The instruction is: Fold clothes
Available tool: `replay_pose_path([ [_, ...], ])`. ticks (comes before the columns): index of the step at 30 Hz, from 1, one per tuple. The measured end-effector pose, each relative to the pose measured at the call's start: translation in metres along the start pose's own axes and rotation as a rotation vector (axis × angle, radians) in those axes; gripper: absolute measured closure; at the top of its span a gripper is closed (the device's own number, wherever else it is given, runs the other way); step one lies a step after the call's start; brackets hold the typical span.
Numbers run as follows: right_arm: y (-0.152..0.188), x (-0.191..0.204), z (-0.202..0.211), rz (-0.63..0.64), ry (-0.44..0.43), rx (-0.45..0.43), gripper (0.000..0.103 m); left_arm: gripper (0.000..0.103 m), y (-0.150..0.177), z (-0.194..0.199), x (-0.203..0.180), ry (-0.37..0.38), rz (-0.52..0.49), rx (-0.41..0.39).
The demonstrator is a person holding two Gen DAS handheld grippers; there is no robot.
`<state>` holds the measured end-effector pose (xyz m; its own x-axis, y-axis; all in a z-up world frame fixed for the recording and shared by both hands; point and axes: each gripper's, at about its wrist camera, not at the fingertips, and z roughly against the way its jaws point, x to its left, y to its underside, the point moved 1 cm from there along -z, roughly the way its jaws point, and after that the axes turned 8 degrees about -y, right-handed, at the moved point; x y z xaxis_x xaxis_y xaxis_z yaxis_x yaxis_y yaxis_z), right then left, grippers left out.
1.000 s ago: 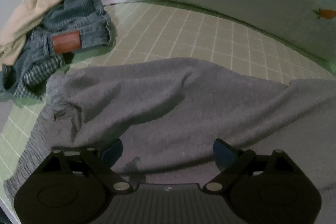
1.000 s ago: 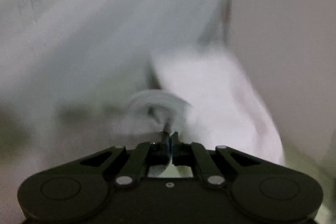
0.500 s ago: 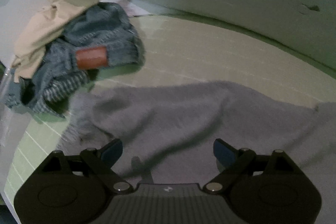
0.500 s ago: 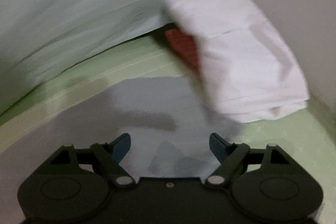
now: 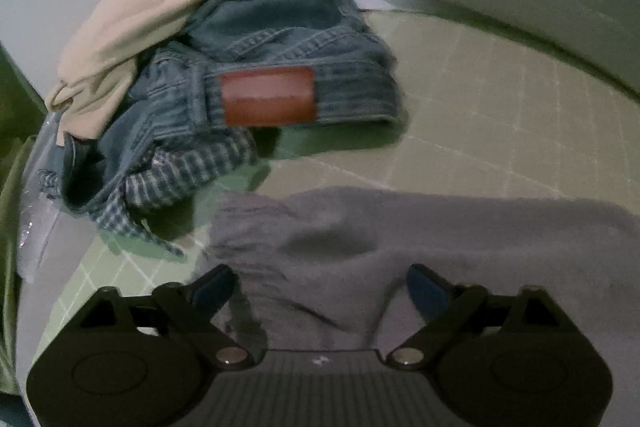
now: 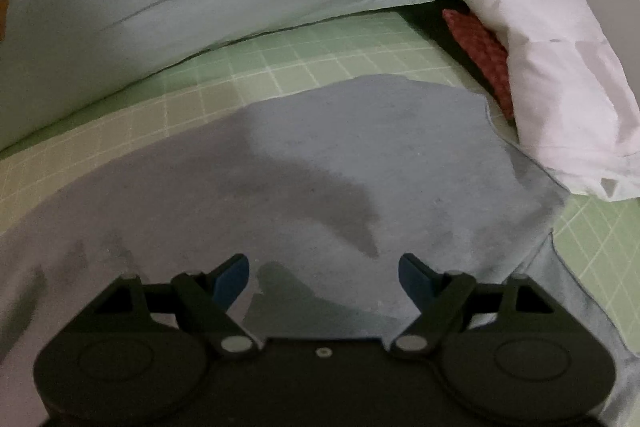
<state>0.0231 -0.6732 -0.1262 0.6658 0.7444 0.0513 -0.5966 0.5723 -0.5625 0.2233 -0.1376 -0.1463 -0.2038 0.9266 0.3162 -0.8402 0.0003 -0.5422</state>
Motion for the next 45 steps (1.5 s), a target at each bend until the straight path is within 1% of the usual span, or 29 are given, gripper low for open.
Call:
replay_pose_path([
  [2,0.0,0.005,0.003,0.004,0.009,0.002,0.02,0.005,-0.002,-0.01,0.007,-0.013,0.013,-0.016],
  [3,-0.001,0.005,0.003,0.004,0.013,0.004,0.02,0.005,-0.004,-0.013,0.011,-0.031,0.012,-0.03],
  [6,-0.003,0.005,0.003,0.001,0.023,0.012,0.02,0.005,-0.011,-0.026,0.021,-0.118,-0.004,-0.071],
  [8,-0.005,0.006,0.001,-0.001,0.027,0.02,0.02,0.003,-0.018,-0.036,0.033,-0.144,0.012,-0.077],
  [12,-0.01,0.007,-0.004,0.011,0.042,0.021,0.02,0.001,-0.027,-0.053,0.053,-0.136,0.078,-0.075],
  [16,-0.019,0.002,-0.008,0.022,0.048,0.008,0.02,0.001,-0.034,-0.061,0.057,-0.17,0.07,-0.093],
  [20,-0.039,-0.014,-0.018,-0.001,0.051,-0.017,0.02,0.001,-0.041,-0.064,0.057,-0.2,0.112,-0.063],
  [22,-0.055,-0.028,-0.026,-0.041,0.057,-0.038,0.019,0.001,-0.043,-0.062,0.055,-0.217,0.105,-0.037],
  [24,-0.073,-0.047,-0.038,-0.112,0.065,-0.057,0.019,0.001,-0.042,-0.054,0.052,-0.211,0.095,-0.017],
  [25,-0.083,-0.057,-0.044,-0.161,0.069,-0.067,0.019,0.001,-0.041,-0.051,0.05,-0.208,0.089,-0.007],
  [29,-0.115,-0.098,-0.064,-0.42,0.072,-0.132,0.019,0.001,-0.031,-0.029,0.047,-0.177,0.085,0.008],
  [32,-0.132,-0.111,-0.083,-0.507,0.144,-0.157,0.019,0.001,-0.019,-0.016,0.035,-0.165,0.074,0.025],
  [35,-0.141,-0.117,-0.103,-0.535,0.202,-0.119,0.02,0.001,-0.01,-0.001,0.017,-0.138,0.059,0.041],
  [36,-0.141,-0.118,-0.106,-0.538,0.217,-0.112,0.021,0.001,-0.007,0.003,0.012,-0.126,0.052,0.043],
  [37,-0.14,-0.118,-0.109,-0.541,0.231,-0.107,0.024,0.001,-0.005,0.008,0.007,-0.114,0.046,0.044],
  [38,-0.139,-0.118,-0.111,-0.544,0.245,-0.102,0.03,0.001,-0.004,0.012,0.001,-0.099,0.04,0.045],
  [39,-0.138,-0.118,-0.114,-0.547,0.26,-0.098,0.056,0.001,-0.004,0.017,-0.004,-0.082,0.036,0.044],
  [40,-0.136,-0.117,-0.113,-0.528,0.279,-0.101,0.095,0.001,-0.004,0.022,-0.01,-0.065,0.031,0.044],
  [41,-0.135,-0.119,-0.11,-0.524,0.263,-0.112,0.1,0.001,-0.005,0.028,-0.016,-0.048,0.025,0.043],
  [43,-0.128,-0.125,-0.1,-0.54,0.211,-0.149,0.101,0.001,-0.008,0.043,-0.028,-0.015,0.003,0.018],
  [45,-0.116,-0.127,-0.077,-0.54,0.169,-0.215,0.101,0.001,-0.012,0.057,-0.04,0.017,-0.019,-0.02],
])
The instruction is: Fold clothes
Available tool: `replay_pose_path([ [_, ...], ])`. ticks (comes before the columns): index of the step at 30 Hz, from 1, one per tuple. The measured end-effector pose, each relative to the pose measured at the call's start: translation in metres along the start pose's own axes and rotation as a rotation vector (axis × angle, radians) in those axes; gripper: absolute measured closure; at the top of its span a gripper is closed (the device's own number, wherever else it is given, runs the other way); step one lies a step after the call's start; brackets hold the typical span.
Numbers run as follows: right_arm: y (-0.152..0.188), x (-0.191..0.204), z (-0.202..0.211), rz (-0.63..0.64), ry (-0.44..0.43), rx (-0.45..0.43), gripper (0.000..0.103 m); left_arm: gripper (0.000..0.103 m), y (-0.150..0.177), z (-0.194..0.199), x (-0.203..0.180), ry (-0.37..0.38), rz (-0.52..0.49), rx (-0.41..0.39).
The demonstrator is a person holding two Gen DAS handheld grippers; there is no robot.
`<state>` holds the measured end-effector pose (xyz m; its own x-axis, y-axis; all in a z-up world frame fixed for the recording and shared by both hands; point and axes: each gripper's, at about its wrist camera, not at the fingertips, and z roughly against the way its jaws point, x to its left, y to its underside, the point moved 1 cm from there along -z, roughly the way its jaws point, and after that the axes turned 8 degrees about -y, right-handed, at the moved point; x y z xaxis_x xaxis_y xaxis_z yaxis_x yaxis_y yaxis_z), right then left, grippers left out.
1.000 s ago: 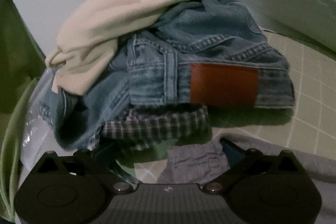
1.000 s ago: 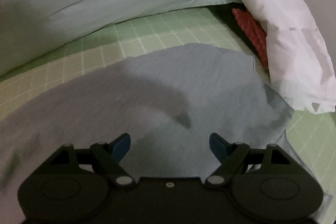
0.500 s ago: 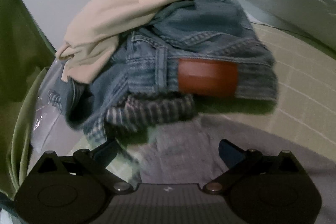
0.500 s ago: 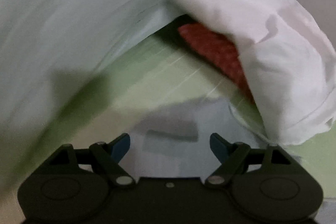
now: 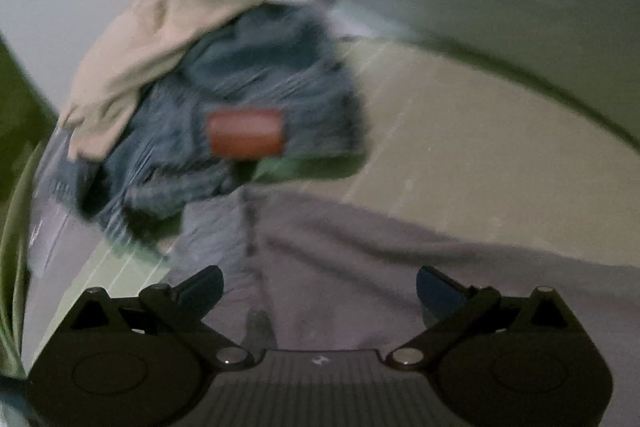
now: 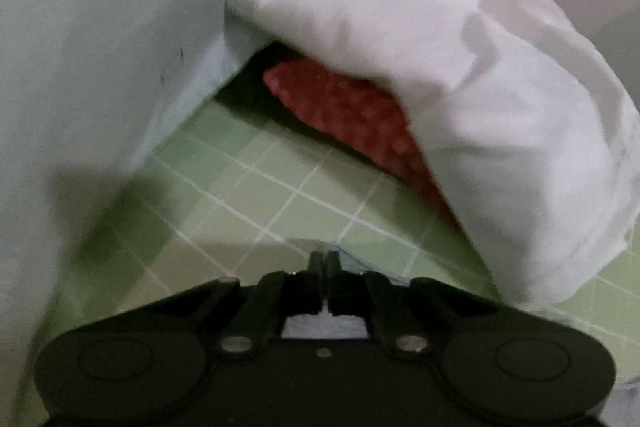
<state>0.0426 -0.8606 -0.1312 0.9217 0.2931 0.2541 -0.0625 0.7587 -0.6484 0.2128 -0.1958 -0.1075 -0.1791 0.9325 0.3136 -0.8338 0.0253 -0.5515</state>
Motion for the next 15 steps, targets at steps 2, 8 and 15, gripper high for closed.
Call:
replay_pose_path([
  [2,0.009,-0.009,0.027,0.025,-0.049,-0.046,0.101,0.001,-0.003,0.013,-0.01,0.032,-0.018,-0.03],
  [8,0.061,-0.05,0.087,0.035,-0.144,-0.016,0.101,0.001,0.002,0.045,-0.041,0.142,-0.081,-0.068],
  [15,0.107,-0.08,0.107,0.046,-0.141,0.074,0.072,0.001,0.022,0.074,-0.062,0.22,-0.144,-0.06],
])
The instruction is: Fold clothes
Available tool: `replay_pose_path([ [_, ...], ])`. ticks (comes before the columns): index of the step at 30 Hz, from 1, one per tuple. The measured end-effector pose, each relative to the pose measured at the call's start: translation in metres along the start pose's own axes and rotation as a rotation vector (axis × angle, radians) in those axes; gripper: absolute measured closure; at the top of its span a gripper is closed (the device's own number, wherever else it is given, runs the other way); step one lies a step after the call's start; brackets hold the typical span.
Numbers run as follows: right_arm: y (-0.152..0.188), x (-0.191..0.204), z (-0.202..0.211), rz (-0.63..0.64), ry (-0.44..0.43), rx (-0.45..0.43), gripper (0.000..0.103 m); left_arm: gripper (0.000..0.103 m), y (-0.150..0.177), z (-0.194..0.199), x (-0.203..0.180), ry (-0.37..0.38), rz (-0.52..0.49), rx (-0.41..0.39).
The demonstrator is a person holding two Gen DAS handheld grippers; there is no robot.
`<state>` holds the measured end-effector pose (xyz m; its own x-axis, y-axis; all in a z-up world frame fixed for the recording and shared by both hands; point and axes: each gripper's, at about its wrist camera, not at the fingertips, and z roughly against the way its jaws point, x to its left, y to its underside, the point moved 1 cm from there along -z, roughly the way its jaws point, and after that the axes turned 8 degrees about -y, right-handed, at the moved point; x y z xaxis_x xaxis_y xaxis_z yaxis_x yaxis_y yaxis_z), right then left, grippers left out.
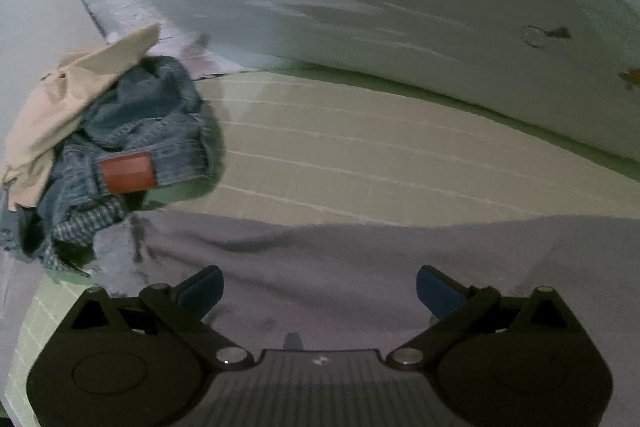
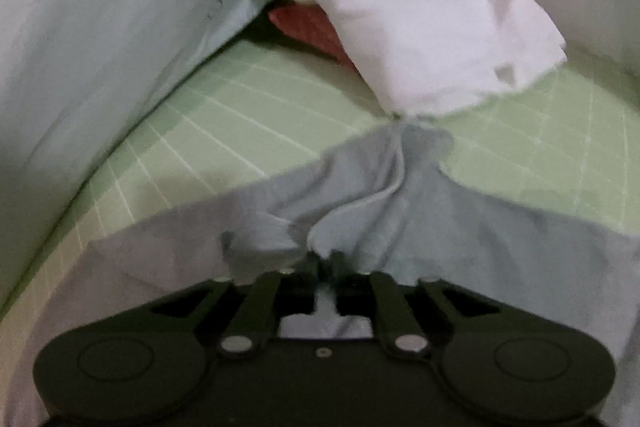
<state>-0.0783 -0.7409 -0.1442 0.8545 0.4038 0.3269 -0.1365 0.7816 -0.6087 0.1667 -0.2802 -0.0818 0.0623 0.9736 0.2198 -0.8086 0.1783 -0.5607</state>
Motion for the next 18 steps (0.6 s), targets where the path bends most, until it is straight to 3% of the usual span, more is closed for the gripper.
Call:
replay_pose_path([
  [1,-0.001,-0.001,0.005,-0.001,0.0,-0.024,0.065,0.001,0.002,0.003,-0.002,0.005,-0.006,0.0],
  [3,-0.005,0.005,0.014,0.051,0.002,-0.089,0.061,0.001,0.006,0.006,-0.006,0.011,-0.017,0.002],
  [7,-0.014,0.026,0.014,0.265,-0.016,-0.16,0.054,0.001,0.011,0.01,-0.013,0.023,-0.036,0.015],
  [10,-0.014,0.034,0.001,0.336,-0.109,-0.095,0.053,0.001,0.014,0.013,-0.017,0.031,-0.047,0.017],
  [12,-0.011,0.036,-0.006,0.359,-0.126,-0.053,0.053,0.001,0.015,0.015,-0.019,0.032,-0.056,0.014],
  [14,-0.008,0.037,-0.013,0.384,-0.124,-0.021,0.057,0.001,0.016,0.016,-0.019,0.028,-0.063,0.013],
  [15,-0.007,0.037,-0.016,0.396,-0.124,-0.008,0.07,0.001,0.017,0.015,-0.018,0.026,-0.064,0.015],
  [16,-0.007,0.036,-0.017,0.409,-0.148,0.007,0.096,0.001,0.017,0.014,-0.017,0.024,-0.062,0.018],
  [18,-0.016,0.039,-0.016,0.436,-0.197,-0.015,0.103,0.001,0.017,0.011,-0.015,0.018,-0.056,0.028],
])
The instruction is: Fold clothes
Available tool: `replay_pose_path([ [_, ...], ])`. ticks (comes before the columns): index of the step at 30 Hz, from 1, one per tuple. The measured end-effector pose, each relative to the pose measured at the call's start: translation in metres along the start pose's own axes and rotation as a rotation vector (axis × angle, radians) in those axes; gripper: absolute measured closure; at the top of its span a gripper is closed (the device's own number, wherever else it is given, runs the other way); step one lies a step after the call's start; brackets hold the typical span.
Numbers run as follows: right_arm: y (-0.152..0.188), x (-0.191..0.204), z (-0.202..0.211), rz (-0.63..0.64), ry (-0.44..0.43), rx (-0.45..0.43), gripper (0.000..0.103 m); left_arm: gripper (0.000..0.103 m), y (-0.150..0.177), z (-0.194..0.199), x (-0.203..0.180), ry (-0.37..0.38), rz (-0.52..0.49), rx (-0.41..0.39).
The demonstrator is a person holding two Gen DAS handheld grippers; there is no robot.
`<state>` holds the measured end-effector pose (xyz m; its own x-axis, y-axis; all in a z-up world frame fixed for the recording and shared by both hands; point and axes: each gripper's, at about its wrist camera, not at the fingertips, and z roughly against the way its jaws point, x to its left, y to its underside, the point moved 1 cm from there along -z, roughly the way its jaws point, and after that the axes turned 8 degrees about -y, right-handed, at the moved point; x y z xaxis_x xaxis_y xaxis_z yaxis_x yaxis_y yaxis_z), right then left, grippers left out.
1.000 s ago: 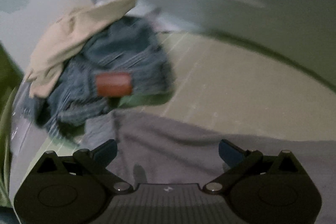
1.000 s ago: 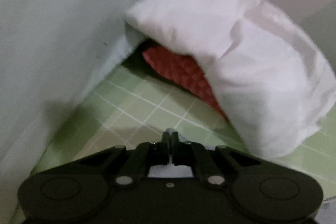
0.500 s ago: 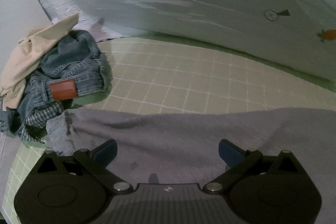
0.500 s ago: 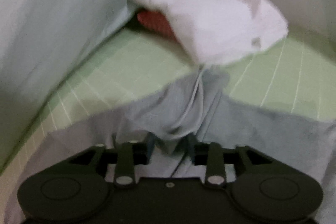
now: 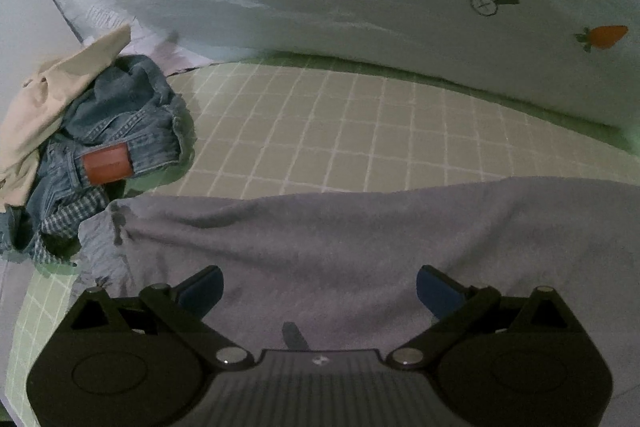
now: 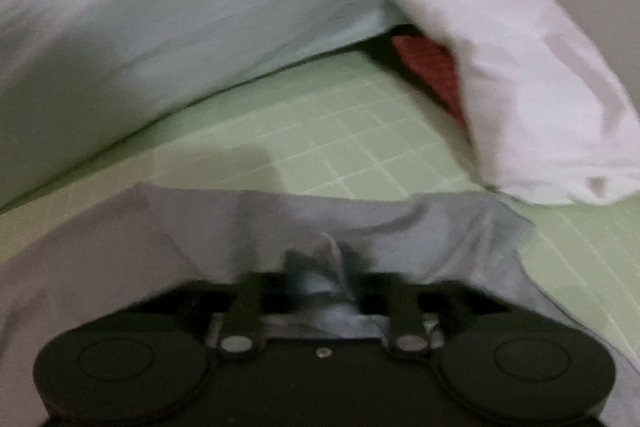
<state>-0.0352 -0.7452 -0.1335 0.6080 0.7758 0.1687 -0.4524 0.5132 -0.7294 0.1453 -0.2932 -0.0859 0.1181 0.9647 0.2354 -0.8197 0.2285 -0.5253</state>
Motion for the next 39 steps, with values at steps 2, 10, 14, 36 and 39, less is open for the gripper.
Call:
replay_pose_path([
  [2,-0.022,-0.001,-0.003,0.041,0.0,-0.06,0.103,0.001,-0.001,-0.003,0.002,-0.007,0.009,0.008],
  [10,-0.15,-0.018,-0.048,0.088,0.159,-0.248,0.047,0.001,-0.006,-0.006,0.011,-0.028,0.053,-0.003],
  [14,-0.145,-0.026,-0.022,0.061,0.216,-0.316,0.022,0.001,-0.001,-0.006,0.024,-0.041,0.109,0.008],
  [36,0.139,-0.07,0.157,-0.056,0.207,0.076,0.0,0.001,0.101,0.054,0.05,0.059,0.167,0.025],
  [39,0.14,-0.083,0.157,-0.065,0.274,0.101,0.0,0.001,0.12,0.06,0.058,0.043,0.188,0.042],
])
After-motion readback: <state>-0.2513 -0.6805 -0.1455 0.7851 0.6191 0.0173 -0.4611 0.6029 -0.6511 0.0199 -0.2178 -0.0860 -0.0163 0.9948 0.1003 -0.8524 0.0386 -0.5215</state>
